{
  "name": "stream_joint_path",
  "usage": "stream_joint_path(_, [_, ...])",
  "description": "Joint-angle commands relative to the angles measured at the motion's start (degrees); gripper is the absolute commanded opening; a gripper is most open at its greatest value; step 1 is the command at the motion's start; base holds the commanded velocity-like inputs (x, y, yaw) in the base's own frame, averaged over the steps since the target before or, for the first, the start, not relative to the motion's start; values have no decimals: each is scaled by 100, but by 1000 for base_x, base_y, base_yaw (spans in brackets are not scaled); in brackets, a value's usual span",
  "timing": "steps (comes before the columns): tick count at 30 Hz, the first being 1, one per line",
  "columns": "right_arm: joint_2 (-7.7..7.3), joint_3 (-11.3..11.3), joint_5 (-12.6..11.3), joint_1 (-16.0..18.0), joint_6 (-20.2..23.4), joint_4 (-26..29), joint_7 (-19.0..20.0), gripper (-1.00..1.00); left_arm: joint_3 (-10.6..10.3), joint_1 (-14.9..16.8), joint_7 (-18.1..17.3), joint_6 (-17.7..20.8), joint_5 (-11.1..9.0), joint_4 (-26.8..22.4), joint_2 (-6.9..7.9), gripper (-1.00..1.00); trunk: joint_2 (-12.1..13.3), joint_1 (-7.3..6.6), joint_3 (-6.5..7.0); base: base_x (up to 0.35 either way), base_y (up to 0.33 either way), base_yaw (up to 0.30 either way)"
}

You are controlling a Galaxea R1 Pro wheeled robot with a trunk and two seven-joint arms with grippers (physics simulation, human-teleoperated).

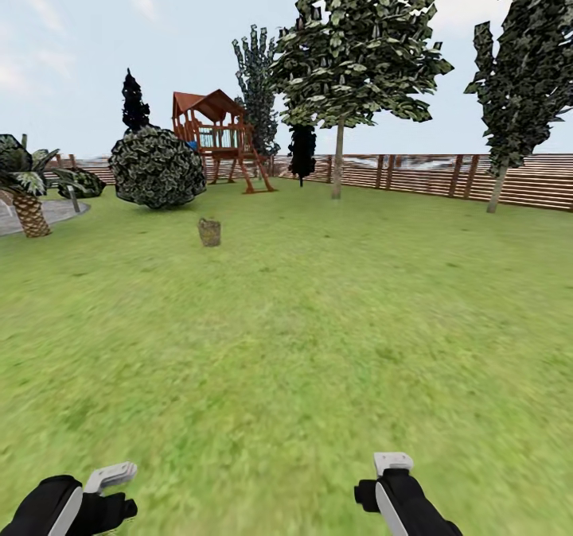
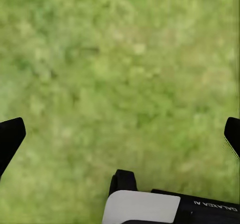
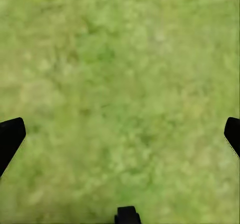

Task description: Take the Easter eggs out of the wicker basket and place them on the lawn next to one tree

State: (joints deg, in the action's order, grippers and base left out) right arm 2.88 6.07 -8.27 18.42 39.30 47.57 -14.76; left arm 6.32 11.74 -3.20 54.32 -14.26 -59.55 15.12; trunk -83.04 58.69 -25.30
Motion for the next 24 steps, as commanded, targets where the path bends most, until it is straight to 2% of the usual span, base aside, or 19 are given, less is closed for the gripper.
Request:
stream_joint_path(1, [-2,17,-60,3,17,6,-54,100,9,3,-33,26,20,-4,-1,100,-4,4,-7,338,0,0])
stream_joint_path(24, [2,18,-60,3,16,1,-54,100,9,3,-32,26,20,-6,4,100,-4,4,-7,338,0,0])
